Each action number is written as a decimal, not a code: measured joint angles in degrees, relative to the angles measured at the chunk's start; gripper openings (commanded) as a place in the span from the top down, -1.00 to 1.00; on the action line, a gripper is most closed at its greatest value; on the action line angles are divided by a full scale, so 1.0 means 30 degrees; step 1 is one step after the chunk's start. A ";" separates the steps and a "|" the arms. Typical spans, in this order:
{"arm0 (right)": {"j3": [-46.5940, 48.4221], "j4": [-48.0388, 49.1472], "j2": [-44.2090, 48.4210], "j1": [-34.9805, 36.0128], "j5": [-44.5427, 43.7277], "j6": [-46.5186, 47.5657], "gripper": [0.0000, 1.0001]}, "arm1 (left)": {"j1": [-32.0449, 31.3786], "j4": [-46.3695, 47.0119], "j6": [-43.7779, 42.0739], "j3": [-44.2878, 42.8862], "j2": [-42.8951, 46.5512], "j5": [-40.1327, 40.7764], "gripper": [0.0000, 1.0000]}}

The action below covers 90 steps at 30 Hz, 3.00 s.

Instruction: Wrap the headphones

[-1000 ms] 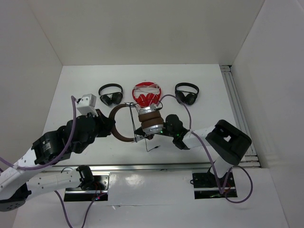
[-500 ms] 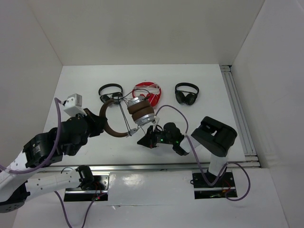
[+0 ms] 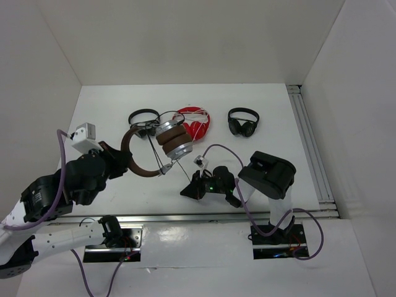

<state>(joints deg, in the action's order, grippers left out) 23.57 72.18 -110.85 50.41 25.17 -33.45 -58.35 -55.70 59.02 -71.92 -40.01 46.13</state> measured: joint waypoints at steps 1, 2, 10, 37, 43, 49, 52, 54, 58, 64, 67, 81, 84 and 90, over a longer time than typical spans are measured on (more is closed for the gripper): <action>-0.0022 0.0022 0.0000 0.0044 -0.0029 -0.0007 0.59 | 0.0000 -0.0007 0.0022 -0.0007 0.0015 0.0058 1.00; -0.0073 0.0044 0.0000 0.0080 -0.0058 0.0000 0.59 | 0.0000 -0.0015 0.0058 -0.0015 0.0015 0.0102 1.00; -0.0546 0.0080 0.0015 0.0204 -0.0350 0.0095 1.00 | 0.0000 -0.0051 0.0423 -0.0073 0.0000 0.0364 1.00; -0.0918 -0.8699 0.7621 1.0178 -1.1475 0.1122 1.00 | 0.1741 -0.2346 0.2397 -0.0321 -0.3679 0.3016 1.00; 0.0459 -1.3573 1.1264 1.3486 -1.5569 0.1282 1.00 | 0.4102 -0.0845 0.0925 0.0911 -0.3767 0.2667 1.00; 0.2382 -1.7915 1.3391 1.6560 -1.8935 0.1399 1.00 | 0.6054 0.1005 -0.0510 0.3133 -0.4153 0.1632 1.00; 0.3636 -1.9489 1.3486 1.7558 -2.0101 0.1530 1.00 | 0.6411 0.1362 -0.0685 0.3599 -0.4867 0.1078 1.00; 0.4430 -2.0465 1.3457 1.8112 -2.0764 0.1603 1.00 | 0.6579 0.1588 -0.0699 0.3745 -0.5370 0.0896 1.00; 0.6156 -2.2229 1.3333 1.8877 -2.1784 0.1923 1.00 | 0.7045 0.1996 -0.0699 0.4160 -0.6135 0.0452 1.00; 0.8444 -2.4210 1.3355 1.9016 -2.2440 0.2943 1.00 | 0.7162 0.2419 -0.0554 0.5690 -0.6324 -0.0124 1.00; 0.9493 -2.5033 1.3391 1.9023 -2.2658 0.3636 1.00 | 0.6659 0.2514 -0.0546 0.6907 -0.6200 -0.0350 1.00; 1.1839 -2.7897 1.4280 1.6313 -2.2440 0.7584 1.00 | 0.0743 0.3657 -0.0175 0.9770 -0.5778 0.0095 1.00; 1.1839 -2.8516 1.5132 1.5344 -2.2389 0.7963 1.00 | 0.0087 0.4065 -0.0437 1.0841 -0.5071 -0.0007 1.00; 1.1890 -2.9259 1.6553 1.3704 -2.1587 0.8284 1.00 | -0.0656 0.5676 -0.1807 1.1825 -0.4073 -0.0678 1.00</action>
<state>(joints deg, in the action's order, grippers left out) 59.24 -15.59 -61.19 91.53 -39.59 -8.60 -60.31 -38.68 53.60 -36.45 -52.23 44.10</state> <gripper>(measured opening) 0.142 0.064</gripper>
